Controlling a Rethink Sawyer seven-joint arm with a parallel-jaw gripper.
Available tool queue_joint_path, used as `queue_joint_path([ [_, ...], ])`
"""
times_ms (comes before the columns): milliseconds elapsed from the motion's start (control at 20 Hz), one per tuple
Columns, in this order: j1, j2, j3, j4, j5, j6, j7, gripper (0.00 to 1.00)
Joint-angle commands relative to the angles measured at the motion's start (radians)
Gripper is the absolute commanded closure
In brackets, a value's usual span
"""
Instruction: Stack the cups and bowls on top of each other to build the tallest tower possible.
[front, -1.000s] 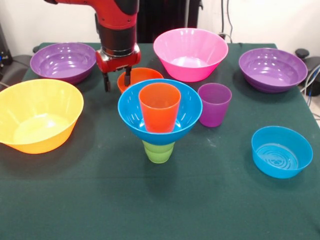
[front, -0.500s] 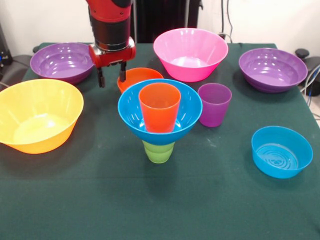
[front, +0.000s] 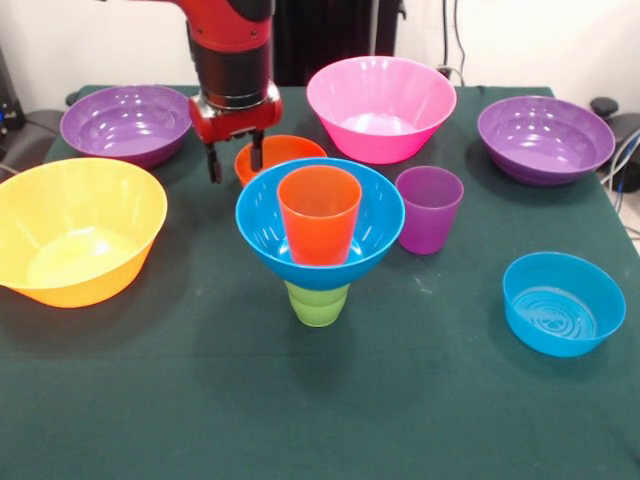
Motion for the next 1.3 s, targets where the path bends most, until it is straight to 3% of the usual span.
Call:
queue_joint_path([
  [50, 0.041, 0.082, 0.065, -0.066, -0.038, -0.094, 0.093, 0.0],
  [350, 0.059, 0.1, 0.046, -0.092, -0.031, -0.075, 0.088, 0.0],
  [700, 0.103, 0.1, -0.019, -0.118, -0.005, 0.049, 0.092, 0.0],
  [750, 0.107, 0.1, -0.025, -0.118, 0.001, 0.053, 0.09, 1.0],
  [1300, 0.124, 0.102, -0.05, -0.132, 0.017, 0.1, 0.085, 1.0],
])
